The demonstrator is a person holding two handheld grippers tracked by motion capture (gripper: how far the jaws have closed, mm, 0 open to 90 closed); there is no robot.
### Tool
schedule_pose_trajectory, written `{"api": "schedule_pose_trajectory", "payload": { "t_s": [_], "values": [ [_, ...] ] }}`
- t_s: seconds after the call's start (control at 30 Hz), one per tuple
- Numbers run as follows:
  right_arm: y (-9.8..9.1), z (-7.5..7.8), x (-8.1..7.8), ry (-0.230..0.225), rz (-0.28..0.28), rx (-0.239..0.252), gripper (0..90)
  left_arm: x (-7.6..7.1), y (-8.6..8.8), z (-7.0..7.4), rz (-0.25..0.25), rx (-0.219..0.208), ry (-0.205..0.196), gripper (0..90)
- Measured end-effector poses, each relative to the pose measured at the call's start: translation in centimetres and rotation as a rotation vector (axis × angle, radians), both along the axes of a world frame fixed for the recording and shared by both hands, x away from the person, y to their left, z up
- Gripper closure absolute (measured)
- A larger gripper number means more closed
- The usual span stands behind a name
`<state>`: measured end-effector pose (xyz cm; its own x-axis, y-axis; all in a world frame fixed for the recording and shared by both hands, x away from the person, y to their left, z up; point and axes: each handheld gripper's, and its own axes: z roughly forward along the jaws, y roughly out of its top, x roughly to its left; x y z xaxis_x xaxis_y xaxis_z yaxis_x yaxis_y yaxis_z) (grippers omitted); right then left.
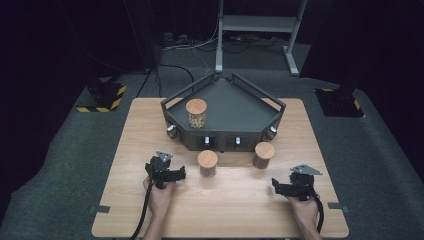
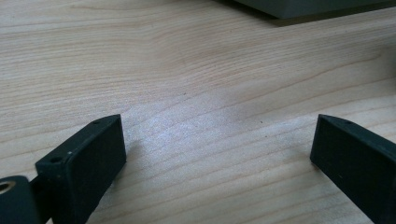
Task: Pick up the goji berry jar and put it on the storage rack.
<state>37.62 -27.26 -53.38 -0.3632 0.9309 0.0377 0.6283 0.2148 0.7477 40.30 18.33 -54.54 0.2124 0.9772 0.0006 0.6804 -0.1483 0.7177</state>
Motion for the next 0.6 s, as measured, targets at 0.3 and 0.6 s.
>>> {"api": "schedule_pose_trajectory", "payload": {
  "t_s": [0.3,0.6],
  "values": [
    [1.2,-0.3,-0.2,-0.009,0.045,-0.011,4.4,0.0,0.0,0.0,0.000,0.000,0.000,3.4],
    [2.4,-0.2,-0.4,-0.011,0.084,-0.004,4.5,0.0,0.0,0.0,0.000,0.000,0.000,3.4]
  ]
}}
